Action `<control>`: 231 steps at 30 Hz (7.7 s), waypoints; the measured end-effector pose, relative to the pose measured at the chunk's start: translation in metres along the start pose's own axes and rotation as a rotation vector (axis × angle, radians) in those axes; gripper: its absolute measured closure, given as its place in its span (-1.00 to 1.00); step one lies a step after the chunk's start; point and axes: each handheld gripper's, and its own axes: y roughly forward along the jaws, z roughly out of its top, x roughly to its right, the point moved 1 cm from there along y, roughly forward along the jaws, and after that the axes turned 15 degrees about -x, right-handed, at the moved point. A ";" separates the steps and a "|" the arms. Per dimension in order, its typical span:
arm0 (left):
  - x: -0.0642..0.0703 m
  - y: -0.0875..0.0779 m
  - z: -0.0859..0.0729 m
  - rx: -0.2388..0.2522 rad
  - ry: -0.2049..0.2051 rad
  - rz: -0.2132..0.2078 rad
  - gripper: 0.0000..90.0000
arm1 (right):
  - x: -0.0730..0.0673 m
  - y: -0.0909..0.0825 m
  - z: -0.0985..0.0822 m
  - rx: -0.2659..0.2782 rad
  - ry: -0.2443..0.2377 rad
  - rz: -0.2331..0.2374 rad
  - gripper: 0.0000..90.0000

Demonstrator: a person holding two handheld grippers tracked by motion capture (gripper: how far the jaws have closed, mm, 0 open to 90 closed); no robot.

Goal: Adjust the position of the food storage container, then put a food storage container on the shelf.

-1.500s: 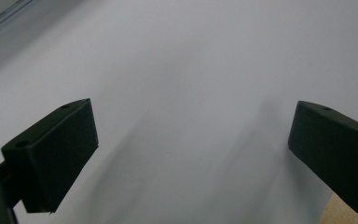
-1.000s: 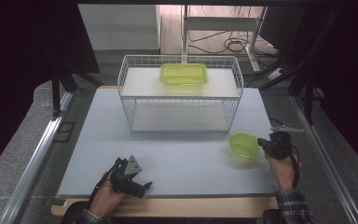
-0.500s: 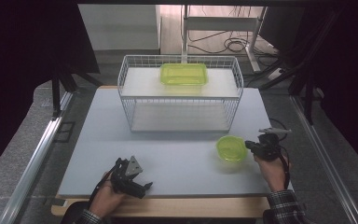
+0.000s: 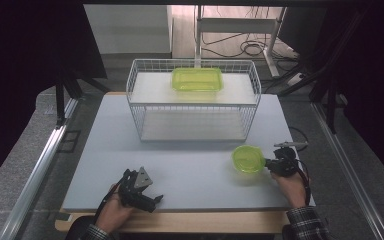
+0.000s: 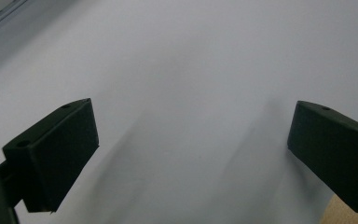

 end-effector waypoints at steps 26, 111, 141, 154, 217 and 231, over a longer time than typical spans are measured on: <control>0.001 0.002 0.001 -0.014 0.006 -0.001 -0.97 | -0.064 0.031 0.023 0.003 -0.148 0.161 0.98; 0.000 0.000 0.001 -0.014 -0.015 -0.015 -0.96 | -0.110 0.016 0.034 0.126 -0.249 0.289 -0.87; 0.001 0.001 0.001 -0.019 -0.002 -0.015 -0.96 | -0.105 0.048 0.067 -0.059 -0.079 0.571 0.42; 0.002 0.001 0.001 -0.019 0.001 -0.013 -0.95 | -0.104 0.053 0.067 -0.141 0.007 0.685 0.80; 0.000 0.000 0.001 -0.012 -0.008 -0.011 -0.96 | -0.107 -0.101 0.154 0.205 -0.032 0.643 0.80; 0.001 0.000 0.001 -0.016 -0.009 -0.013 -0.96 | -0.118 -0.136 0.194 0.294 -0.045 0.567 0.80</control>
